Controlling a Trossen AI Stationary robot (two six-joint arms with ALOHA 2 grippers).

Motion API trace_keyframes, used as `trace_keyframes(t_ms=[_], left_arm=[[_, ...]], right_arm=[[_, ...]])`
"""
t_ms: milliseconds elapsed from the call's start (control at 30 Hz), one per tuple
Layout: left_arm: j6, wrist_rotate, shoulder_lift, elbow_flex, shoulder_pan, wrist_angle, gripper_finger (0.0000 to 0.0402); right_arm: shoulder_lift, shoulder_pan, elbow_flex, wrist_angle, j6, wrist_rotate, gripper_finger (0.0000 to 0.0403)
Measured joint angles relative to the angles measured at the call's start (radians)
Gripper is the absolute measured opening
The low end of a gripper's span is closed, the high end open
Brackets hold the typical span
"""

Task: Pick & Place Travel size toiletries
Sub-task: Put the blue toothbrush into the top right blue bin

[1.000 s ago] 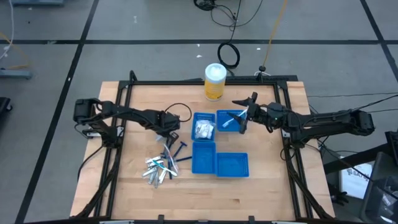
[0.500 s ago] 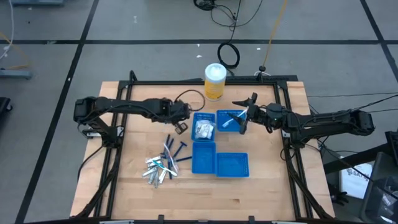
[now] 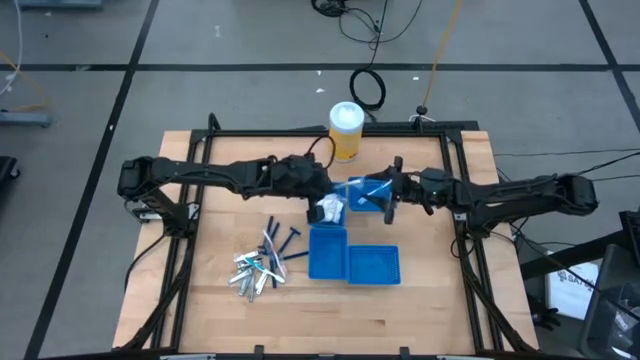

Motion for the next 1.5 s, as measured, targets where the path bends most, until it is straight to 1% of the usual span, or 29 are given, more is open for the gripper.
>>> trace_keyframes(t_ms=[100,133,200,367,433,500,600,700,800,933,1067,1100,1167,1267,1333,1400,1500], left_arm=[[0.037,0.003,0.008,0.000,-0.013,0.103,0.0014],[0.048,0.018,0.011,0.000,-0.018,0.126,0.0015],[0.063,0.049,0.022,0.000,-0.022,0.134,0.0014],[0.060,0.049,0.043,-0.002,-0.024,0.143,0.0007],[0.059,0.047,0.048,0.001,-0.023,0.151,0.0014],[0.051,0.047,0.051,0.000,-0.023,0.141,0.0018],[0.051,0.047,0.056,0.000,-0.023,0.144,0.0012],[0.050,0.047,0.056,0.000,-0.024,0.143,0.0006],[0.037,0.047,0.056,0.000,-0.023,0.145,0.0017],[0.033,0.047,0.056,0.000,-0.023,0.148,0.0026],[0.021,0.048,0.056,0.000,-0.024,0.146,0.0017],[0.015,0.047,0.056,0.000,-0.024,0.145,0.0013],[0.014,0.048,0.056,0.000,-0.023,0.145,0.0009],[0.007,0.048,0.056,0.000,-0.023,0.145,0.0014],[-0.002,0.047,0.056,0.000,-0.023,0.146,0.0029],[-0.017,0.036,0.056,0.000,-0.024,0.146,0.0048],[-0.040,-0.017,0.040,0.000,-0.029,0.145,0.0079]], right_arm=[[0.050,0.000,0.000,0.085,0.028,-0.002,0.0253],[0.068,0.000,0.000,0.124,0.044,-0.009,0.0253],[0.110,0.000,0.000,0.213,0.073,-0.043,0.0253],[0.203,0.000,0.002,0.420,0.136,-0.185,0.0253],[0.223,0.001,0.001,0.467,0.159,-0.210,0.0253],[0.244,0.001,0.001,0.511,0.166,-0.212,0.0253],[0.253,0.006,0.001,0.510,0.163,-0.209,0.0243],[0.259,0.006,0.001,0.522,0.163,-0.209,0.0219],[0.260,0.006,0.001,0.535,0.163,-0.209,0.0179],[0.260,0.006,0.001,0.533,0.157,-0.208,0.0110],[0.259,0.006,0.001,0.534,0.150,-0.209,0.0033],[0.259,0.006,0.001,0.534,0.144,-0.210,0.0020],[0.259,0.006,0.001,0.534,0.133,-0.209,0.0015],[0.259,0.006,0.001,0.534,0.139,-0.205,0.0022],[0.259,0.006,0.001,0.534,0.139,-0.201,0.0017],[0.258,0.007,0.001,0.524,0.137,-0.174,0.0013],[0.241,0.004,0.001,0.465,0.136,-0.126,0.0013]])
